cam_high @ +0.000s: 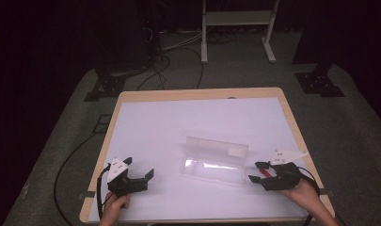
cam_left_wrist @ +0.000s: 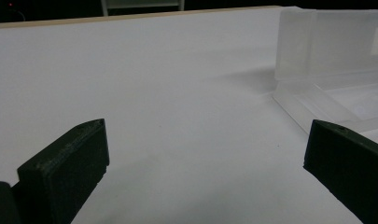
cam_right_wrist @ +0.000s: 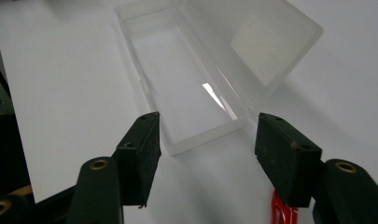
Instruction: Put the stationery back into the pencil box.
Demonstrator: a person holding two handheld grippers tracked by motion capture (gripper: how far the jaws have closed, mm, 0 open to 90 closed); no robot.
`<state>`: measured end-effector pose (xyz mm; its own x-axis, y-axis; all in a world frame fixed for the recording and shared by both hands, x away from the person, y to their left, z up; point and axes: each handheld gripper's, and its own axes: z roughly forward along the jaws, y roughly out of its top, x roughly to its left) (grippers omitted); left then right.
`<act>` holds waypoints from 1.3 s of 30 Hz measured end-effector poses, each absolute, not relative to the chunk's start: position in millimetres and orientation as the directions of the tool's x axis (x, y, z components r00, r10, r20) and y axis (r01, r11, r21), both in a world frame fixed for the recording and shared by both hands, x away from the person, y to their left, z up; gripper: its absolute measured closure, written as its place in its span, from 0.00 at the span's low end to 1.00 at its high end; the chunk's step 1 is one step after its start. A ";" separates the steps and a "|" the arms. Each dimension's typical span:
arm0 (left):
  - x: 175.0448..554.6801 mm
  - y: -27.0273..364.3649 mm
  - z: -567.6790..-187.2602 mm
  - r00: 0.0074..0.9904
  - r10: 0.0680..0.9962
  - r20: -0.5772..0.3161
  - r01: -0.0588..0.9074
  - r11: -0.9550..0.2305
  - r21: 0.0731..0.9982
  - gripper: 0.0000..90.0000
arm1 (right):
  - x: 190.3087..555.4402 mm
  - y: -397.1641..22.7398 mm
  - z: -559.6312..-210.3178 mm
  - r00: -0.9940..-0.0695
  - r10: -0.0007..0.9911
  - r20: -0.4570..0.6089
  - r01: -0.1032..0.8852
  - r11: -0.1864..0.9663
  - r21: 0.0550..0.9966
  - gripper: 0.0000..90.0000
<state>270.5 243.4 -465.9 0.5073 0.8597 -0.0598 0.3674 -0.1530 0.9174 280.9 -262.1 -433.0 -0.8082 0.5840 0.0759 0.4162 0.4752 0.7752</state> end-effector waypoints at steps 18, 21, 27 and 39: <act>270.6 243.4 -465.8 0.506 0.861 -0.061 0.369 -0.152 0.917 0.00 | 275.6 -283.5 -439.0 -0.774 0.630 0.067 0.447 0.469 0.761 0.44; 270.6 243.4 -465.8 0.506 0.861 -0.061 0.369 -0.152 0.917 0.00 | 275.0 -286.9 -441.0 -0.766 0.640 0.068 0.457 0.467 0.757 0.44; 270.4 243.4 -465.8 0.504 0.862 -0.060 0.368 -0.151 0.917 0.00 | 274.6 -292.5 -444.0 -0.746 0.663 0.063 0.471 0.459 0.754 0.44; 270.3 243.2 -465.8 0.503 0.862 -0.059 0.369 -0.153 0.917 0.00 | 267.7 -307.7 -454.3 -0.702 0.709 0.064 0.513 0.443 0.735 0.47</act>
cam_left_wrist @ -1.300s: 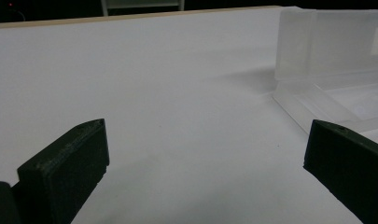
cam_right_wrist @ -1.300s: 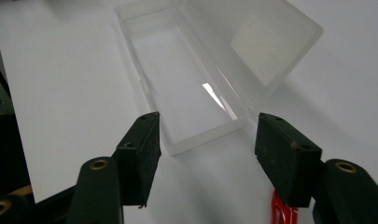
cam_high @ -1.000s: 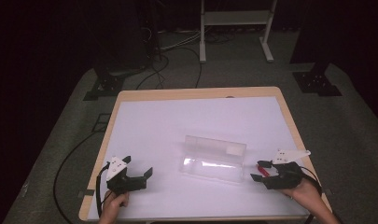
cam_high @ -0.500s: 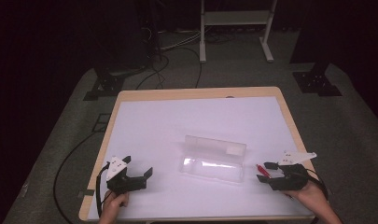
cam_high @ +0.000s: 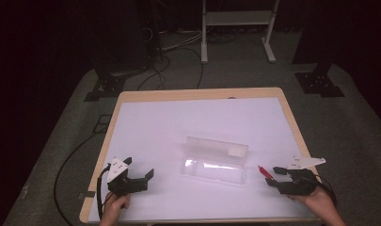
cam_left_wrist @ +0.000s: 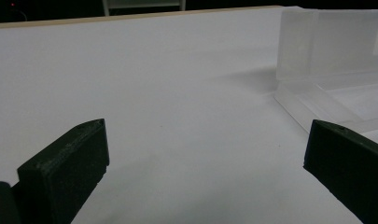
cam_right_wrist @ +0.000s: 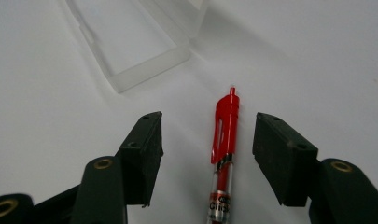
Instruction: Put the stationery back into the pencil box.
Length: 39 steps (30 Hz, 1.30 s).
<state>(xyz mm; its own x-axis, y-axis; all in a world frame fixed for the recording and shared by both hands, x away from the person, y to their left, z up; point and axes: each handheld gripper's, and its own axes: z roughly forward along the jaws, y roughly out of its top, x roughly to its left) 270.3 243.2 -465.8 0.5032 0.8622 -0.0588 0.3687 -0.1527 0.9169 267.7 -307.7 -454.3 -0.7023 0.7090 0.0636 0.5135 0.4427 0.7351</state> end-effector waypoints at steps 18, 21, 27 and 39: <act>270.1 243.2 -465.8 0.503 0.862 -0.059 0.369 -0.153 0.917 0.00 | 258.4 -317.5 -465.2 -0.660 0.750 0.048 0.553 0.441 0.707 0.61; 270.2 243.3 -465.9 0.501 0.863 -0.061 0.369 -0.150 0.917 0.00 | 257.5 -318.6 -467.0 -0.654 0.755 0.040 0.556 0.445 0.703 0.64; 270.1 243.2 -465.8 0.501 0.863 -0.059 0.369 -0.151 0.917 0.00 | 255.7 -319.5 -468.6 -0.645 0.763 0.033 0.553 0.437 0.709 0.71; 270.0 243.1 -465.8 0.500 0.864 -0.059 0.370 -0.152 0.916 0.00 | 254.7 -317.6 -473.1 -0.644 0.765 0.026 0.553 0.441 0.707 0.79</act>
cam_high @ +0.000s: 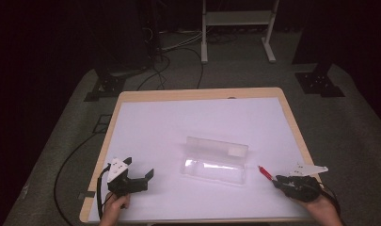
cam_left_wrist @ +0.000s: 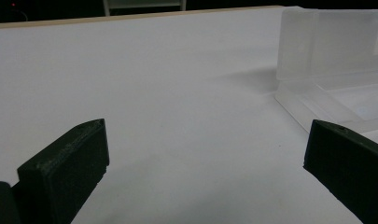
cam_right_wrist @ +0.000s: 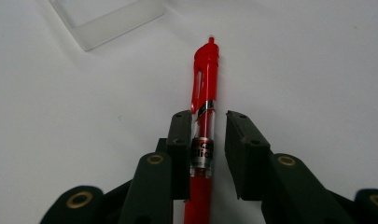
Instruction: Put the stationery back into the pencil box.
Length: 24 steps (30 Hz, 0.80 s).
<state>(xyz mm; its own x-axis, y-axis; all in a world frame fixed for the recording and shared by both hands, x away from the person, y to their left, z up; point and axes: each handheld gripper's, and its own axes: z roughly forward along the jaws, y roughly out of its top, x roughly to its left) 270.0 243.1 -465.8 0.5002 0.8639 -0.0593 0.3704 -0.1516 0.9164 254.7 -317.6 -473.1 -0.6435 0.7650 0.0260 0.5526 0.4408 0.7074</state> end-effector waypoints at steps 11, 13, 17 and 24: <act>269.9 243.1 -465.8 0.500 0.864 -0.060 0.370 -0.151 0.917 0.00 | 253.6 -315.8 -472.7 -0.648 0.762 0.015 0.548 0.452 0.704 0.86; 269.6 243.1 -465.8 0.501 0.863 -0.060 0.368 -0.149 0.918 0.00 | 253.3 -314.7 -472.5 -0.644 0.765 0.010 0.549 0.453 0.702 0.87; 269.7 243.0 -465.8 0.501 0.863 -0.057 0.368 -0.153 0.917 0.00 | 253.7 -313.7 -471.9 -0.646 0.763 0.016 0.552 0.453 0.700 0.88; 269.8 242.8 -465.9 0.500 0.864 -0.056 0.369 -0.154 0.917 0.00 | 253.6 -317.7 -461.9 -0.664 0.747 0.040 0.531 0.433 0.728 0.88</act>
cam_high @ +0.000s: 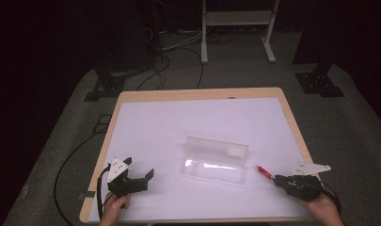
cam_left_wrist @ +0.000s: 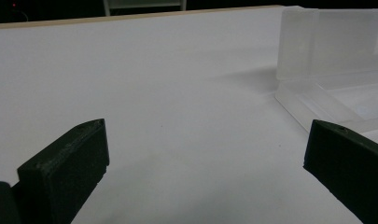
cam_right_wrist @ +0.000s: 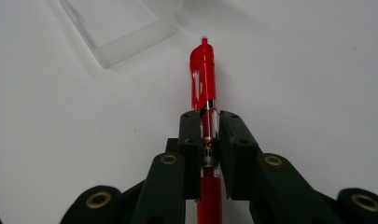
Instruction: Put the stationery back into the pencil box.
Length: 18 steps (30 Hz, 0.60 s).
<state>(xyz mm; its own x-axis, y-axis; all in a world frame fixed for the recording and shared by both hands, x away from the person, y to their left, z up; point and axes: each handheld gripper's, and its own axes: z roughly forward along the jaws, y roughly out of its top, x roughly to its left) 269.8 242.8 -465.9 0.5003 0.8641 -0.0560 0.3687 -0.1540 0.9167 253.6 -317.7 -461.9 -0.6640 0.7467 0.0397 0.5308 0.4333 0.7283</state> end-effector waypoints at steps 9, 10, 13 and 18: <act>269.7 242.8 -465.9 0.502 0.863 -0.053 0.366 -0.156 0.918 0.00 | 253.6 -311.5 -438.6 -0.706 0.707 0.043 0.484 0.438 0.757 0.87; 269.8 242.8 -465.9 0.502 0.863 -0.054 0.367 -0.156 0.917 0.00 | 254.2 -309.8 -435.8 -0.713 0.700 0.041 0.476 0.441 0.761 0.87; 269.8 242.9 -465.9 0.501 0.864 -0.056 0.369 -0.154 0.917 0.00 | 255.5 -306.0 -429.4 -0.726 0.687 0.040 0.466 0.448 0.763 0.87; 269.8 242.9 -465.9 0.501 0.863 -0.055 0.368 -0.155 0.917 0.00 | 258.5 -298.6 -420.3 -0.751 0.659 0.042 0.445 0.458 0.769 0.87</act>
<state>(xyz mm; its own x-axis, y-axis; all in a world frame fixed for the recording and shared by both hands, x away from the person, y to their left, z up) 269.8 242.9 -465.9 0.5014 0.8634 -0.0554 0.3679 -0.1548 0.9169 258.5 -298.6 -420.3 -0.7508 0.6592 0.0425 0.4454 0.4577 0.7695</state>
